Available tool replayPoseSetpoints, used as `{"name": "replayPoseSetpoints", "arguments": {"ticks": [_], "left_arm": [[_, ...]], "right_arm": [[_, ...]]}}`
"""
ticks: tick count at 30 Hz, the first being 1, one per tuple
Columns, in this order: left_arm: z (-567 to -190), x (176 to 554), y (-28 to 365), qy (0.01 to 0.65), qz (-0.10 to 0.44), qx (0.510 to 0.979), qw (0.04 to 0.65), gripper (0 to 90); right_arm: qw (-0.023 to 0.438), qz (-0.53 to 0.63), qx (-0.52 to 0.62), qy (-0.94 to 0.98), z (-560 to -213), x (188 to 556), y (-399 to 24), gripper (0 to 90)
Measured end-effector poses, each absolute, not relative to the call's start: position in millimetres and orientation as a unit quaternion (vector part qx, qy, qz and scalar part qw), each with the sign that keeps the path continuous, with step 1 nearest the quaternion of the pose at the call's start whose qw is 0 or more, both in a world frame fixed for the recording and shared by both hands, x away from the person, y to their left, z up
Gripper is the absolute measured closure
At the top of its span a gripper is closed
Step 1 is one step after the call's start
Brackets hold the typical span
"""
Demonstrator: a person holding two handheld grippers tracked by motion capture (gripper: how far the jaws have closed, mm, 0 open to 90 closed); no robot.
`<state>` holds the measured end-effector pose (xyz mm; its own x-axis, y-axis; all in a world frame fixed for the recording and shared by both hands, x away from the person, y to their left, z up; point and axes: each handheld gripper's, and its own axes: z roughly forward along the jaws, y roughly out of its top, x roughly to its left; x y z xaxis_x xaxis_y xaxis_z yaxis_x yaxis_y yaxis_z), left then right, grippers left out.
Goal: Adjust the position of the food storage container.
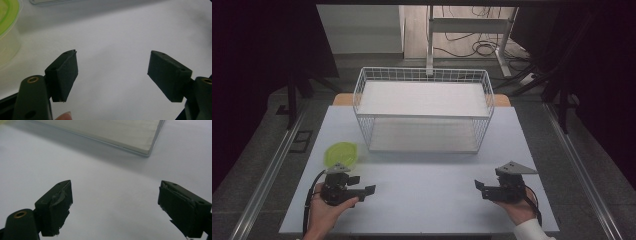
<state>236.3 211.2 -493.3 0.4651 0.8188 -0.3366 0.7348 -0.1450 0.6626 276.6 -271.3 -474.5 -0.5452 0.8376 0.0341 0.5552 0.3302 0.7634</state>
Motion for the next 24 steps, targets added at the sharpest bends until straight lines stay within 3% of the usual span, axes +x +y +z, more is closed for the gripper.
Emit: {"name": "replayPoseSetpoints", "arguments": {"ticks": [4, 24], "left_arm": [[-492.6, 236.6, 214.4, 0.518, 0.053, 0.751, 0.405, 24.1], [-482.0, 232.4, 227.7, 0.524, 0.062, 0.745, 0.407, 26.9]], "right_arm": [[0.167, 0.377, 0.442, 0.796, -475.1, 275.3, -272.1, 13.9], [0.156, 0.396, 0.457, 0.781, -469.8, 273.4, -278.5, 16.7]]}}
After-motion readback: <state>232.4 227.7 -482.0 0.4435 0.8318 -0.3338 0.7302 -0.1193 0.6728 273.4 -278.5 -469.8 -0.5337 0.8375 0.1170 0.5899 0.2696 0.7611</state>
